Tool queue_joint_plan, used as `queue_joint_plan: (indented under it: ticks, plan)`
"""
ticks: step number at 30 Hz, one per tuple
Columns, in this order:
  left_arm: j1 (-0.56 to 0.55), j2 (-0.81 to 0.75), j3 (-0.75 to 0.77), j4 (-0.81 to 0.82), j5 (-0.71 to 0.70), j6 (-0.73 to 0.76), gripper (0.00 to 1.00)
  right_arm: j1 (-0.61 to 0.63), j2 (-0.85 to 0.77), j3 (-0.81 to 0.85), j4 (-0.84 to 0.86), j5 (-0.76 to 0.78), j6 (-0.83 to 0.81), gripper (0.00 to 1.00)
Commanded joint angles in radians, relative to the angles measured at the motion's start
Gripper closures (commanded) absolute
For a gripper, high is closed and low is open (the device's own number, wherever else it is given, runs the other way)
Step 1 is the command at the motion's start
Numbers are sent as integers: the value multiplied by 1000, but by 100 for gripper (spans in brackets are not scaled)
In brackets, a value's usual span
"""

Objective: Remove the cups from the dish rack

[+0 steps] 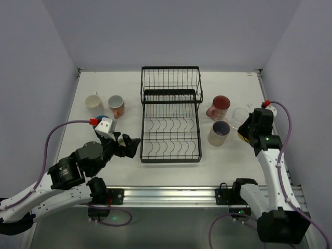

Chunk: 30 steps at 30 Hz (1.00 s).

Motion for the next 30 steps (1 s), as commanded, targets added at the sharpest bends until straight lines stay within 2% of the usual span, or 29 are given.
queue_joint_plan:
  ticks: [1,11,16,17,21,26,27,29,30]
  plan:
    - [3,-59,-43,-26,-27,38,0,-28,79,-28,112,-88,-35,100]
    - [5,-105,-68,-16,-18,44,0,-48,251,-114,180,-57,1,100]
    - [6,-133,-72,-16,-16,43,0,-51,326,-117,184,-31,16,89]
    - [5,-139,-72,-18,-27,43,0,-53,335,-116,186,-33,18,83]
    - [6,-174,-74,-16,-48,46,0,-53,349,-108,186,-40,18,70]
    - [5,-184,-77,-15,-56,48,0,-53,278,-73,159,-37,19,54]
    - [5,-182,-75,-16,-58,49,0,-53,259,-65,151,-43,18,44]
    - [5,-173,-75,-16,-61,48,0,-54,193,-42,120,-48,13,37]
    - [5,-168,-74,-18,-62,49,0,-54,166,-34,111,-53,7,29]
